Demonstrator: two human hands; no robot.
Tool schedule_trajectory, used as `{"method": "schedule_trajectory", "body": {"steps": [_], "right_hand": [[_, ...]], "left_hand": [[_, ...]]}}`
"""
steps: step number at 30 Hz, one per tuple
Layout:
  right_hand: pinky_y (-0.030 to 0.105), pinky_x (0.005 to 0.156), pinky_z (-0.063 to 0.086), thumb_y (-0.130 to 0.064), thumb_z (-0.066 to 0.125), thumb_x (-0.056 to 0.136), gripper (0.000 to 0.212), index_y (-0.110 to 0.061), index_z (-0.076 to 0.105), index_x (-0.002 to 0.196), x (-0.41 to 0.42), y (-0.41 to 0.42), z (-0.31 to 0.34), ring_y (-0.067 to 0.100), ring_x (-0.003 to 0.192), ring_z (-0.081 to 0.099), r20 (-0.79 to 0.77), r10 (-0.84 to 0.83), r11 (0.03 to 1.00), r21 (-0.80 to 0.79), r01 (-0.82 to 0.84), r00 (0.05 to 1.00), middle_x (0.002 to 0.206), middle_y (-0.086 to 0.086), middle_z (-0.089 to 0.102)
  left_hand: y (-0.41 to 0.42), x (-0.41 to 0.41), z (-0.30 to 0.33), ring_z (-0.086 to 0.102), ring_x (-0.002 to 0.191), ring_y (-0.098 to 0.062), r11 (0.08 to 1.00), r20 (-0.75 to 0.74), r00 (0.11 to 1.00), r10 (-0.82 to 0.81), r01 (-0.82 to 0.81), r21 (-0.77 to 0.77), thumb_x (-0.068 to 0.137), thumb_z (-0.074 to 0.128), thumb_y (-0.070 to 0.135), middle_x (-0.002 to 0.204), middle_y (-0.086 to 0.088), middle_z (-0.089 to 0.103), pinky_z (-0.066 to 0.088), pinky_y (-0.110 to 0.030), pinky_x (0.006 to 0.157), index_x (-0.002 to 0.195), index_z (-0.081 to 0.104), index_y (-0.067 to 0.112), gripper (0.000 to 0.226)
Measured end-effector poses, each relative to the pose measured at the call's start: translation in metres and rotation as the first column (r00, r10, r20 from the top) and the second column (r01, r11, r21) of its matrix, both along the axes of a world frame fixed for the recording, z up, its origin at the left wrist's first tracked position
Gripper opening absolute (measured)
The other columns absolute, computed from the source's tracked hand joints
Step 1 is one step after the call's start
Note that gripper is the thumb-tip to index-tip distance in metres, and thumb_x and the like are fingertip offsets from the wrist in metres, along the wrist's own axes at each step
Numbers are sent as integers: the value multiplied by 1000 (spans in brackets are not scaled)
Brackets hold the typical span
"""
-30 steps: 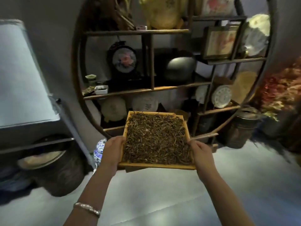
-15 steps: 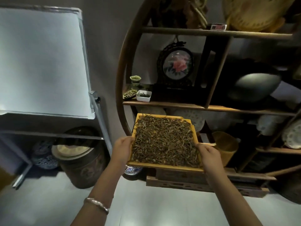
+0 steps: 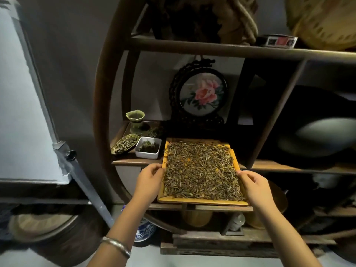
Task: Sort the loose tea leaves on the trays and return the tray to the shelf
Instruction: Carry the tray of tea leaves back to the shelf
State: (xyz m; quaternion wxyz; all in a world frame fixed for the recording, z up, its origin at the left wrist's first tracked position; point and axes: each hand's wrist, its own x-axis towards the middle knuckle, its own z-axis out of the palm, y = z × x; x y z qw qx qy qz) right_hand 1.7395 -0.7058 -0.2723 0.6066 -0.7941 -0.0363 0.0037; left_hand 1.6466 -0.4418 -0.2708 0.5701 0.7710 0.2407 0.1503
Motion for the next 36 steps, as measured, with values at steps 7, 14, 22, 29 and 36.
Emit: {"method": "schedule_trajectory", "body": {"steps": [7,14,22,29,36], "right_hand": [[9,44,36,-22,55,94,27,-19,74,75,53,9,-22,-8,48,50,60,22,997,-70,-17,998,52,-18,61],[17,44,24,-32,51,95,48,-19,40,50,86,13,-29,6,46,30,127,90,979,-193,-65,988,47,-4,35],[26,49,24,-30,50,97,48,-6,43,55,102,7,-40,7,46,32,160,135,943,-323,-77,978,47,6,38],[32,48,35,-33,49,96,46,-1,56,63,109,9,-45,32,49,48,123,137,935,-345,-87,983,52,16,52],[38,56,50,-31,50,96,38,-10,68,70,112,14,-43,25,57,62,125,96,906,-421,-35,987,57,7,64]], "left_hand": [[22,55,-12,60,66,9,990,-33,993,-116,118,73,94,55,15,73,8,68,38,-3,52,83,67,25,19],[30,86,-13,63,75,2,975,-100,987,-125,141,171,94,54,18,81,9,70,39,-9,54,89,70,25,18],[24,101,-14,56,70,0,929,-211,976,-55,127,347,93,53,23,78,7,69,38,-17,55,90,73,22,20],[20,105,-18,50,56,2,909,-198,980,18,66,412,90,58,18,60,15,57,38,-6,48,89,74,16,16],[17,110,-22,45,56,5,883,-208,975,73,33,468,89,61,22,60,19,53,29,-6,46,91,74,14,15]]}}
